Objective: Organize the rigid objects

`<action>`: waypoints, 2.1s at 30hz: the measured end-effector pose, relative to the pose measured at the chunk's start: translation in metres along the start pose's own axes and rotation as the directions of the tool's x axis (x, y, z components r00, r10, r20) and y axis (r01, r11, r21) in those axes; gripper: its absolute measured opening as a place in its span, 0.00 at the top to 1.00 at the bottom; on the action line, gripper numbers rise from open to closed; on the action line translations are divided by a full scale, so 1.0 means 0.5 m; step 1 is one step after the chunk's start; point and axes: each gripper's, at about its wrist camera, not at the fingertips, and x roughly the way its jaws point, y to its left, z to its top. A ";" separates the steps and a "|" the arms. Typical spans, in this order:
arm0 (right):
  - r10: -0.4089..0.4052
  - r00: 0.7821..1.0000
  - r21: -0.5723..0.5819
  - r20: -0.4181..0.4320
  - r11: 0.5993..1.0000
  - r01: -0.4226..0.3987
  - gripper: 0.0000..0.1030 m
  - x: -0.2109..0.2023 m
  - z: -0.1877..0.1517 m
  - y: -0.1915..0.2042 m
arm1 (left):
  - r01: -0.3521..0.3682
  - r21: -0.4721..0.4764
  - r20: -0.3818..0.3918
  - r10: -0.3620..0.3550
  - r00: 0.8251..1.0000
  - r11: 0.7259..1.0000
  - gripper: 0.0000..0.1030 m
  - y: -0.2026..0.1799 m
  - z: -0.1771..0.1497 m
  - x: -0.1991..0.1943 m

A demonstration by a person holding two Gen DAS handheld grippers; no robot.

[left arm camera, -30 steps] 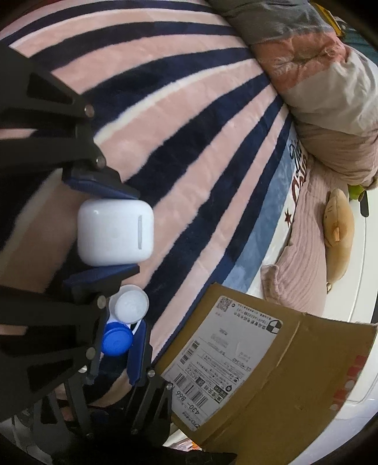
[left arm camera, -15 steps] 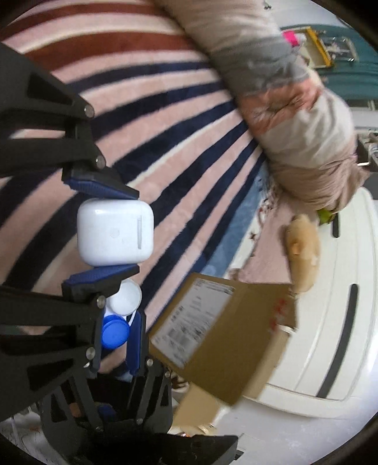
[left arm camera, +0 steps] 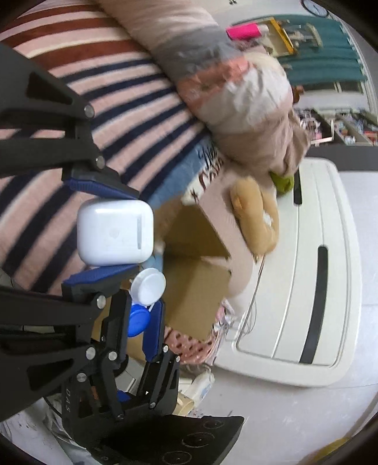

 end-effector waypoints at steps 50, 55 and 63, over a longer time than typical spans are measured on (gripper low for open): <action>-0.013 0.999 -0.012 -0.047 1.000 0.013 0.28 0.003 0.015 -0.158 | -0.269 -0.183 0.125 0.293 0.948 0.946 0.01 -0.058 0.039 0.009; -0.006 0.997 -0.083 0.077 0.996 0.012 0.00 -0.039 0.054 -0.138 | -0.329 -0.340 0.175 0.402 0.899 0.881 0.01 -0.029 0.000 -0.052; 0.095 0.992 -0.074 0.082 0.993 -0.089 0.00 -0.026 0.052 -0.133 | -0.415 -0.448 0.142 0.521 0.842 0.792 0.01 0.005 -0.055 -0.080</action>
